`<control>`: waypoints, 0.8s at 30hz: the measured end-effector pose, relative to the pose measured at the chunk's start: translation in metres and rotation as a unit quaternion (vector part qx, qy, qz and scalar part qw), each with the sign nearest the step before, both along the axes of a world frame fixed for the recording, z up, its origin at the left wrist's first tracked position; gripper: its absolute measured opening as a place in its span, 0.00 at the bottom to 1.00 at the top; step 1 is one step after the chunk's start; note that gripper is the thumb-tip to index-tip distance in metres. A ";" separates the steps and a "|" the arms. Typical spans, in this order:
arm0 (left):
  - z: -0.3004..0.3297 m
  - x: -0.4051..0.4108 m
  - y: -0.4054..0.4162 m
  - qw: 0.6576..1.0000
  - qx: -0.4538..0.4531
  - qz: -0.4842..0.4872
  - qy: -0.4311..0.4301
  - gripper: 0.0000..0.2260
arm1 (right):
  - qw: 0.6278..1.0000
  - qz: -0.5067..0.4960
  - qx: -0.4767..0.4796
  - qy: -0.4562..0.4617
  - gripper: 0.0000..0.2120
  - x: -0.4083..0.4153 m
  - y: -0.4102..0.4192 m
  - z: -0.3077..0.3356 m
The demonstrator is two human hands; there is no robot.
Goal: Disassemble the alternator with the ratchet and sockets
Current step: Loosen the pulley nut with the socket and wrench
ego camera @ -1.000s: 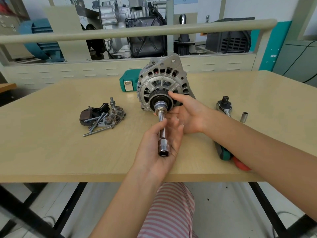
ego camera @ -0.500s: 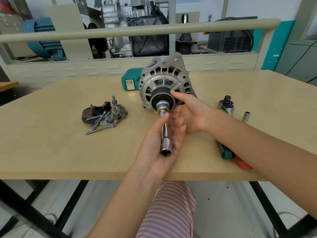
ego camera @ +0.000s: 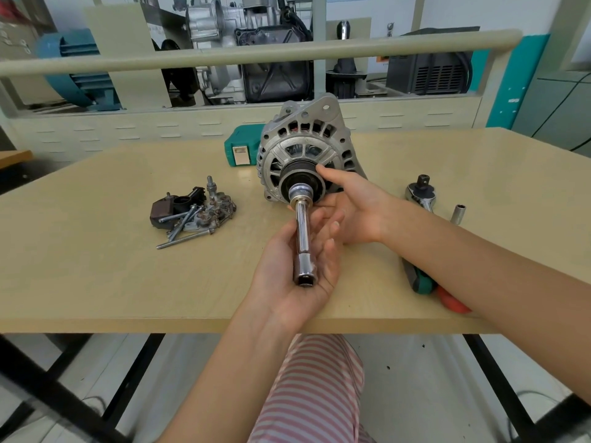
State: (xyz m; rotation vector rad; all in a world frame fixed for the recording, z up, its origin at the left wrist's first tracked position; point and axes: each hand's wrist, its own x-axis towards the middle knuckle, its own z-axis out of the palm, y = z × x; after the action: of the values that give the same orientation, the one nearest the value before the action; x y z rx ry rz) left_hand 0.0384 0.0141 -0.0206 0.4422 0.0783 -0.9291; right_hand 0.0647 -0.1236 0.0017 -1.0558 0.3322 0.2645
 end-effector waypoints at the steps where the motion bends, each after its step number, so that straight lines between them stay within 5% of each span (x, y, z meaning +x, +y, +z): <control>1: 0.000 0.000 0.000 1.000 0.002 0.007 0.000 0.12 | 1.000 -0.004 -0.004 -0.003 0.25 0.000 0.001 0.000; 20: 0.000 -0.002 -0.004 0.999 0.025 0.031 0.012 0.14 | 1.000 -0.005 -0.001 0.005 0.25 -0.002 0.002 0.001; 24: -0.001 -0.004 -0.005 0.998 0.045 0.044 -0.007 0.07 | 0.999 -0.023 -0.024 -0.003 0.23 0.000 0.003 0.000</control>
State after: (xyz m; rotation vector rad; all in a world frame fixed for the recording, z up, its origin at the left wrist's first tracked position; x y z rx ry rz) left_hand 0.0347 0.0087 -0.0212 0.5246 0.1260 -0.8374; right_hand 0.0642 -0.1209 0.0016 -1.0942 0.3582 0.2125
